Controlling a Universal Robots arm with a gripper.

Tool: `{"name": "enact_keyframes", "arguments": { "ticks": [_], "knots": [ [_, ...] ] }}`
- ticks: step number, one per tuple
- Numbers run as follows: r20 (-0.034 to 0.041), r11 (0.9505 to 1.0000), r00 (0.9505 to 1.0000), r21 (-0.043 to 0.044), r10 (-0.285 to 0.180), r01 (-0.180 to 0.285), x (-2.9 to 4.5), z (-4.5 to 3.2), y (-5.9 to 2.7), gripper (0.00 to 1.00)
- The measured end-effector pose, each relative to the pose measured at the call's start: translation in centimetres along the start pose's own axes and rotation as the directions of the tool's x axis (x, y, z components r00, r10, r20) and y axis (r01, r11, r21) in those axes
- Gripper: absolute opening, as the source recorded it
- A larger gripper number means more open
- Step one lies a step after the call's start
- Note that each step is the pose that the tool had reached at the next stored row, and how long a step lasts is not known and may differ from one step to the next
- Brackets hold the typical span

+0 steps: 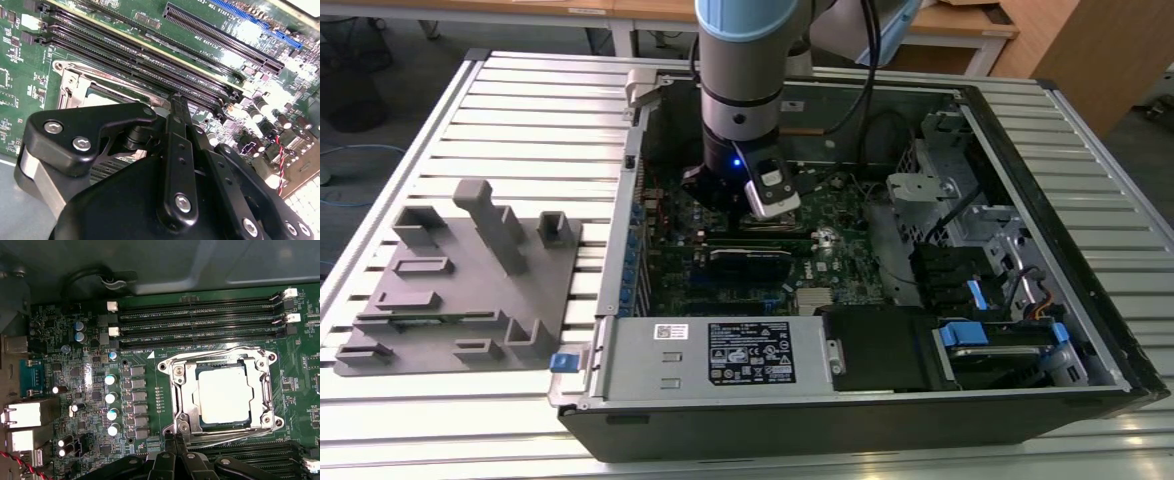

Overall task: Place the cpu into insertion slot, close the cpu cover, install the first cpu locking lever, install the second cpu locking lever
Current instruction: 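Install the second cpu locking lever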

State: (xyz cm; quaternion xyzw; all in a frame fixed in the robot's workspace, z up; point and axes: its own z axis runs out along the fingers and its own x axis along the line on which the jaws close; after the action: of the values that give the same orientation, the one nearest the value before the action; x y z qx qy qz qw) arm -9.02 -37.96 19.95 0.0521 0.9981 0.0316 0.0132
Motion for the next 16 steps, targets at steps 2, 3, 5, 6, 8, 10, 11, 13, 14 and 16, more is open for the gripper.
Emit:
{"name": "enact_keyframes", "arguments": {
  "ticks": [2, 3, 5, 6, 8, 10, 11, 13, 14, 16],
  "knots": [
    [-0.0012, 1.0000, 1.0000, -0.0069, 0.000, 0.000, 0.00, -0.01, -0.02, 0.11],
    [-0.0024, 0.9999, 1.0000, -0.0144, 0.000, 0.000, 0.00, -0.02, -0.02, 0.11],
    [-0.0042, 0.9996, 1.0000, -0.0279, 0.001, -0.001, 0.00, 0.01, 0.00, 0.11],
    [-0.0049, 0.9995, 1.0000, -0.0316, 0.001, -0.001, 0.00, 0.01, 0.00, 0.11],
    [-0.0057, 0.9993, 1.0000, -0.0367, 0.001, -0.001, 0.00, 0.00, 0.00, 0.11],
    [-0.0061, 0.9992, 1.0000, -0.0405, 0.001, -0.001, 0.00, 0.00, 0.00, 0.11],
    [-0.0064, 0.9991, 1.0000, -0.0428, 0.001, -0.001, 0.00, 0.00, 0.00, 0.11],
    [-0.0070, 0.9988, 1.0000, -0.0493, 0.001, -0.002, 0.00, 0.01, 0.00, 0.11],
    [-0.0073, 0.9986, 1.0000, -0.0525, 0.001, -0.002, 0.00, 0.01, 0.00, 0.11],
    [-0.0076, 0.9985, 1.0000, -0.0552, 0.002, -0.002, 0.00, 0.02, -0.02, 0.11]
  ]
}}
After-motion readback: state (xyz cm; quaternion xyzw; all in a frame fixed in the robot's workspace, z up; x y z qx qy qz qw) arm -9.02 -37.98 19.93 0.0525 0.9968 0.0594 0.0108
